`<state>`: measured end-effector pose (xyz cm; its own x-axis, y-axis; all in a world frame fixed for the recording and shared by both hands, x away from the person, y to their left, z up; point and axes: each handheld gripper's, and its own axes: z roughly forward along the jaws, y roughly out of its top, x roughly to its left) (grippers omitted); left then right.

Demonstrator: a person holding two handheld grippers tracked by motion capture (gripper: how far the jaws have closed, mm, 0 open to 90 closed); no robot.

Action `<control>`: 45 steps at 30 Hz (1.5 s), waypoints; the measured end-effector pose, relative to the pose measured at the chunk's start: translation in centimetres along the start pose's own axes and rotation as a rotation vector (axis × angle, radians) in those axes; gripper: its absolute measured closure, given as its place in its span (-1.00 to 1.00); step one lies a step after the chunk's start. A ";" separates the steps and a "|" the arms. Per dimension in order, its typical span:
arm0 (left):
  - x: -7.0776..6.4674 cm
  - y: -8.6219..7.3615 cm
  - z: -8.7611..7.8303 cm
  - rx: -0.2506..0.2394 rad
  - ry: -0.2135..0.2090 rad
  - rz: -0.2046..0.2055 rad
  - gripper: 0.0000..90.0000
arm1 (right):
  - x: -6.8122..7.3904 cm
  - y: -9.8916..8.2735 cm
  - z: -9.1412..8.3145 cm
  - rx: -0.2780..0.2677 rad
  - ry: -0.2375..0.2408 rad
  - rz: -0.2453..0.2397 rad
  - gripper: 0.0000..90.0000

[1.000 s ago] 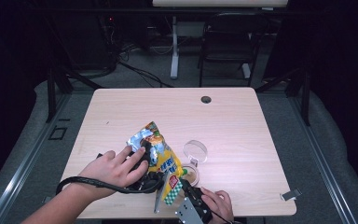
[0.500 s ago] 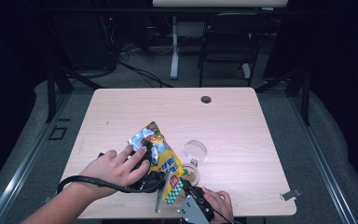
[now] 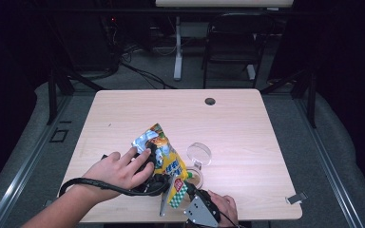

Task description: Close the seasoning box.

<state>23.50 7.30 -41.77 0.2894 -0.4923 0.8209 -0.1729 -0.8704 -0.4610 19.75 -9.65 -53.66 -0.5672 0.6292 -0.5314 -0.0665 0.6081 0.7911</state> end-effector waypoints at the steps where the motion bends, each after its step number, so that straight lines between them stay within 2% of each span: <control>1: 0.2 0.0 -0.1 -0.001 0.023 0.023 0.75 | 0.0 0.0 0.0 -0.003 0.000 0.003 1.00; 2: 0.2 0.0 -0.1 -0.001 0.021 0.021 0.75 | -0.1 0.0 0.0 -0.002 0.001 0.009 1.00; 3: 0.0 -0.1 0.0 0.000 -0.011 -0.011 0.75 | -0.1 0.0 -0.1 -0.003 0.003 0.016 1.00; 6: 0.1 -0.2 0.0 0.000 -0.012 -0.013 0.76 | -0.2 0.1 -0.1 -0.010 0.007 0.030 1.00; 17: 0.1 -0.2 -0.1 0.003 -0.017 0.000 0.76 | -0.1 0.1 -0.1 -0.014 0.016 0.038 1.00; 18: 0.2 -0.1 -0.2 0.004 -0.003 0.016 0.76 | -0.1 0.1 -0.1 -0.014 0.018 0.039 1.00; 22: 0.2 -0.1 -0.2 0.003 -0.013 0.014 0.76 | 0.0 0.1 -0.1 -0.013 0.024 0.044 1.00; 23: 0.3 0.0 -0.2 0.006 -0.002 0.029 0.76 | 0.0 0.1 -0.1 -0.012 0.024 0.043 1.00; 27: 0.3 0.1 -0.2 0.005 -0.005 0.031 0.76 | 0.0 0.1 -0.1 0.001 0.021 0.030 1.00; 45: 0.7 0.2 -0.2 0.007 -0.008 0.047 0.78 | 0.1 0.2 0.1 -0.009 0.037 0.042 1.00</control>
<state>23.47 6.82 -41.21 0.2883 -0.5323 0.7959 -0.1801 -0.8465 -0.5009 19.79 -9.39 -53.63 -0.5999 0.6355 -0.4861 -0.0490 0.5773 0.8151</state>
